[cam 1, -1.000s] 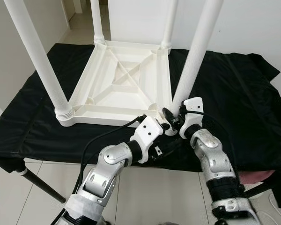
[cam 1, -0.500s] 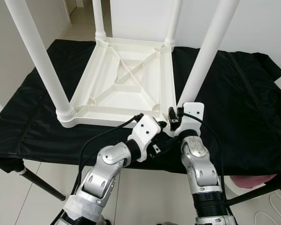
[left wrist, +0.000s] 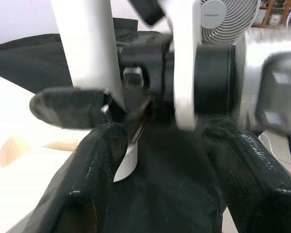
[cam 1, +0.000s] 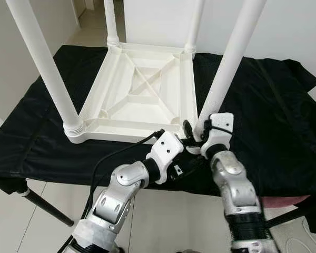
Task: Building children table
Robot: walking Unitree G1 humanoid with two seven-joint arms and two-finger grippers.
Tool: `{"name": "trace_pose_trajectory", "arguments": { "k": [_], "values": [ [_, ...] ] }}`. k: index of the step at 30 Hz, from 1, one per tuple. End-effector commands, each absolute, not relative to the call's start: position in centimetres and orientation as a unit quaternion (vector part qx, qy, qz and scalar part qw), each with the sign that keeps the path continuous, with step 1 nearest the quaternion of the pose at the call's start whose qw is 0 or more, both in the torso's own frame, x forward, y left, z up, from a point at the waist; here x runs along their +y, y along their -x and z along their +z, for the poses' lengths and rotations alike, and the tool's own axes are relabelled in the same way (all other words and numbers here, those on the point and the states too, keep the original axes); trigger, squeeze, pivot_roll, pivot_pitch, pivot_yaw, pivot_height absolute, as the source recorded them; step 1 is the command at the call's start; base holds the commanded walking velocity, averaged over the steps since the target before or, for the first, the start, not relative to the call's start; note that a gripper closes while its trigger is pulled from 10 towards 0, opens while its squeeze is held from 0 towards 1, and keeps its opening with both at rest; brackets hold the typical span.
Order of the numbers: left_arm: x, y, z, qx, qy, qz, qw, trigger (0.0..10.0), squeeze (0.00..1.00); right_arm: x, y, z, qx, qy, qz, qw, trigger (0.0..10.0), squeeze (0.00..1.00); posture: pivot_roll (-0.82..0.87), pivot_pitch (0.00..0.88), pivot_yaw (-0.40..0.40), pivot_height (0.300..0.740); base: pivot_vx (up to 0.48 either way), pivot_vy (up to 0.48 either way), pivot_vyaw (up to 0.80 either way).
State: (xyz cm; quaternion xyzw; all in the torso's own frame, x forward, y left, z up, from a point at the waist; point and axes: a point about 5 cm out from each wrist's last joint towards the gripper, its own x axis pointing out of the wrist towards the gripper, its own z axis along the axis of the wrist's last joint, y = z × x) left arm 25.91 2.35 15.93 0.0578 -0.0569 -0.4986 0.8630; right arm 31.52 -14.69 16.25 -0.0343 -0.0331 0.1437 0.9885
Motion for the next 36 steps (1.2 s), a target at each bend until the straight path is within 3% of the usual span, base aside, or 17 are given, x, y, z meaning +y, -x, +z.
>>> {"name": "trace_pose_trajectory", "arguments": {
  "k": [1, 11, 20, 23, 36],
  "values": [
    [2.3, -25.9, 15.8, -0.053, -0.056, -0.496, 0.865, 10.0, 0.0, -14.8, -31.7, 16.2, -0.03, 0.032, 0.204, 0.978, 10.0, 0.0, -0.11, 0.027, -0.008, 0.74, 0.0, 0.0, 0.0],
    [2.4, -26.1, 16.0, -0.056, -0.058, -0.496, 0.864, 10.0, 0.0, -16.2, -33.1, 15.7, 0.002, 0.105, 0.367, 0.924, 10.0, 0.0, -0.11, 0.027, 0.008, 0.74, 0.0, 0.0, 0.0],
    [2.5, -26.3, 16.2, -0.058, -0.06, -0.493, 0.866, 10.0, 0.0, -16.4, -34.2, 15.0, 0.035, 0.127, 0.425, 0.896, 10.0, 0.0, -0.11, 0.027, 0.011, 0.74, 0.0, 0.0, 0.0],
    [2.5, -26.4, 16.2, -0.058, -0.06, -0.492, 0.866, 10.0, 0.0, -16.5, -34.5, 14.8, 0.035, 0.136, 0.424, 0.895, 0.0, 0.0, -0.11, 0.027, 0.011, 0.74, 0.0, 0.0, 0.0],
    [2.6, -26.3, 16.2, -0.057, -0.06, -0.491, 0.867, 10.0, 0.0, -16.5, -34.5, 14.4, 0.028, 0.105, 0.446, 0.889, 0.0, 0.0, -0.1, 0.03, 0.018, 0.74, 0.0, 0.0, 0.0]
  ]
}}
